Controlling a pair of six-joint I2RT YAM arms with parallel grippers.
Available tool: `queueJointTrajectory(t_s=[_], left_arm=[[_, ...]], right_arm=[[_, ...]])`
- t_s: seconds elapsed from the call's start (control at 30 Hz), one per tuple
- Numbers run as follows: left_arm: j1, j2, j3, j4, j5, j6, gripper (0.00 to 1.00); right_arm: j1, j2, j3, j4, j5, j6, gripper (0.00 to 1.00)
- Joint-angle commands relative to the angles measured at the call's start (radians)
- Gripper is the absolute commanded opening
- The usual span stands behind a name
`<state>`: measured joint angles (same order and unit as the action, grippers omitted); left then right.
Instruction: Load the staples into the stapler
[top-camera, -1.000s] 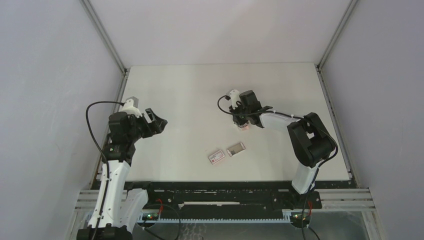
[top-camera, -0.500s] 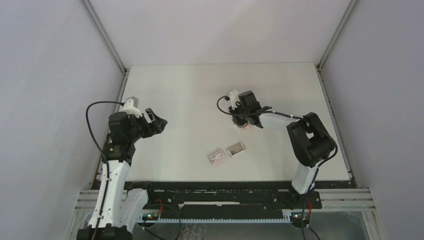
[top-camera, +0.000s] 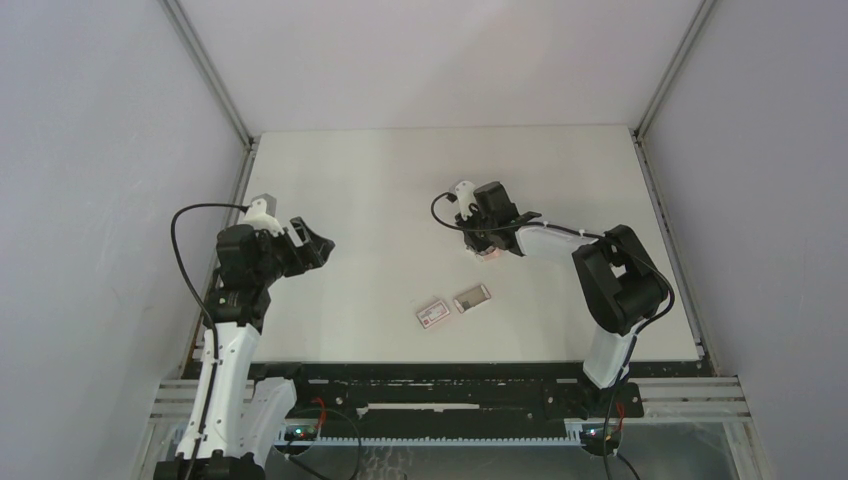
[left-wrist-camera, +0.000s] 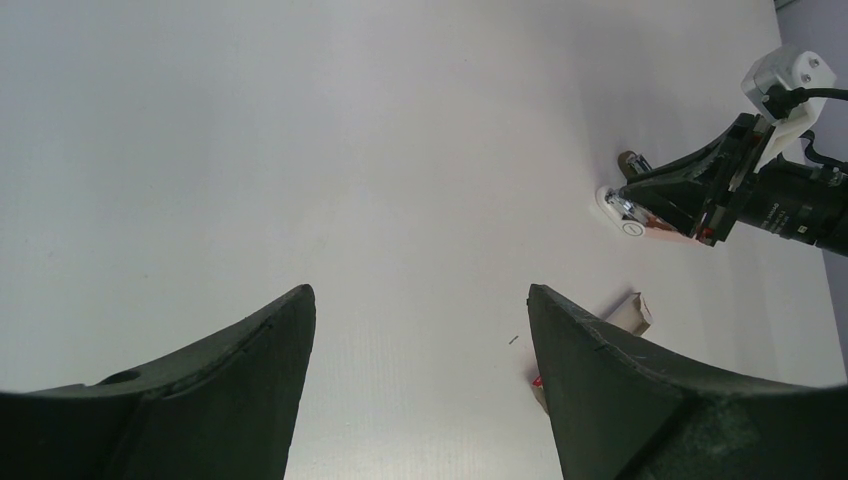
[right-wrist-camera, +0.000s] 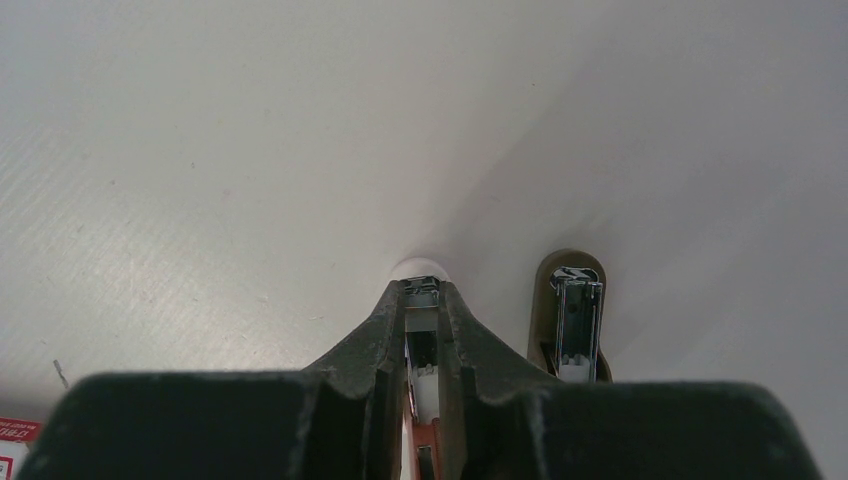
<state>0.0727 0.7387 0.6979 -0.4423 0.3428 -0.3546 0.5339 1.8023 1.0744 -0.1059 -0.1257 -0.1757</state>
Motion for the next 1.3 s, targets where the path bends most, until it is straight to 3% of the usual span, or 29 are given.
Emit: queueJointTrajectory(t_s=[0.0, 0.87, 1.27], left_arm=[[0.005, -0.016, 0.046, 0.012, -0.007, 0.023, 0.82], [0.004, -0.020, 0.045, 0.012, -0.007, 0.023, 0.82], [0.005, -0.020, 0.044, 0.011, -0.007, 0.024, 0.82]], right_arm=[[0.008, -0.001, 0.035, -0.006, 0.013, 0.009, 0.06], [0.018, -0.008, 0.038, -0.064, 0.035, 0.051, 0.07], [-0.001, -0.053, 0.038, -0.097, 0.020, 0.050, 0.25]])
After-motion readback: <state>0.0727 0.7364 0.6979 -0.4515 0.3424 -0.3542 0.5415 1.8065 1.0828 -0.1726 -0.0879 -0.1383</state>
